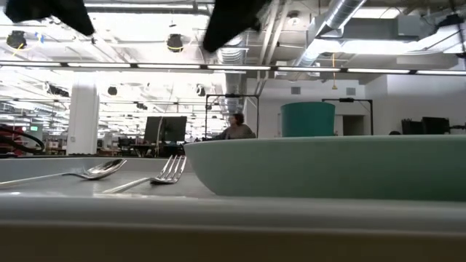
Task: Pick and place plate/cup/fork/spoon on tray
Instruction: Put the orange spoon on the blue tray to the left of the orange fork
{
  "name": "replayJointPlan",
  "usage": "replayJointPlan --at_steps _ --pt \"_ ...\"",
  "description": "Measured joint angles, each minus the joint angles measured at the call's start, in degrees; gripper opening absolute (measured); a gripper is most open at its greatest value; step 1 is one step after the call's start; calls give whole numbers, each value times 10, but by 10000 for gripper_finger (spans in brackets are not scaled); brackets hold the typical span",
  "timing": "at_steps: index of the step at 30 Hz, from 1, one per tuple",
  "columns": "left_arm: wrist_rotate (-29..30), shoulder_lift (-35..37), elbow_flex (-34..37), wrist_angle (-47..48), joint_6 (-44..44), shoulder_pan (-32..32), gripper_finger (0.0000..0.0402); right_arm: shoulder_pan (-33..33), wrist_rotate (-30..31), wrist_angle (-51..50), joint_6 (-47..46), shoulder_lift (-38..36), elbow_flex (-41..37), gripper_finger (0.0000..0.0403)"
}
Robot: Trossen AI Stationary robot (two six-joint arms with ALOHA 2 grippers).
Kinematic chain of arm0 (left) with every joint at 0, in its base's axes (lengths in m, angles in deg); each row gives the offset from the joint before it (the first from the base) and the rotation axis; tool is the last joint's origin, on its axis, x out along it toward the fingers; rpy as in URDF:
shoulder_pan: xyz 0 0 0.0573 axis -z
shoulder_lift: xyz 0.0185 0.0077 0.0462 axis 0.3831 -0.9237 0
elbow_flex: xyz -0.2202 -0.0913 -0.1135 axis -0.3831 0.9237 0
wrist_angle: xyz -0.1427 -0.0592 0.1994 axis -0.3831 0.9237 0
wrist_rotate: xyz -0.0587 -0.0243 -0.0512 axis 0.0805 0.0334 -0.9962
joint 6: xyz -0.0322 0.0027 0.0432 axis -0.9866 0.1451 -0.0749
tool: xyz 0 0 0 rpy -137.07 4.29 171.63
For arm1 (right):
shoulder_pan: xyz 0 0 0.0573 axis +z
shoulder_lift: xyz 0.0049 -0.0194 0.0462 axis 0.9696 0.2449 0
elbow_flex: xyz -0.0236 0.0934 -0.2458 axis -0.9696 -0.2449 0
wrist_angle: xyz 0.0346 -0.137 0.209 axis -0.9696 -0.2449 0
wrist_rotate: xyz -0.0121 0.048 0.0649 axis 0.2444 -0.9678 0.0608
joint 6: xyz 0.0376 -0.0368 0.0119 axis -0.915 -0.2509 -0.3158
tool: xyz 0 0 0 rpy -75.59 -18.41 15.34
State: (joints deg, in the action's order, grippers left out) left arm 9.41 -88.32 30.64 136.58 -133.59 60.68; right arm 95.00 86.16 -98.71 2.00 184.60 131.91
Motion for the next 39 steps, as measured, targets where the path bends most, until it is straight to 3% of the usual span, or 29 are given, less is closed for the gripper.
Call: replayJointPlan --at_steps 5,8,12,20,29,39 --pt "-23 3 131 -302 135 -31 0 62 103 -96 -59 -94 0 8" --pt "-38 -34 161 -380 155 -63 0 98 169 -136 -107 -142 0 8" --pt "-45 -102 146 -384 163 -91 0 141 225 -182 -181 -187 0 8" --pt "-117 -249 69 -375 228 -114 0 208 314 -255 -282 -215 0 8" --pt "-143 -341 -2 -300 240 -114 0 221 320 -274 -310 -210 0 8" --pt "-145 -355 -4 -261 212 -115 0 224 320 -276 -310 -210 0 8"
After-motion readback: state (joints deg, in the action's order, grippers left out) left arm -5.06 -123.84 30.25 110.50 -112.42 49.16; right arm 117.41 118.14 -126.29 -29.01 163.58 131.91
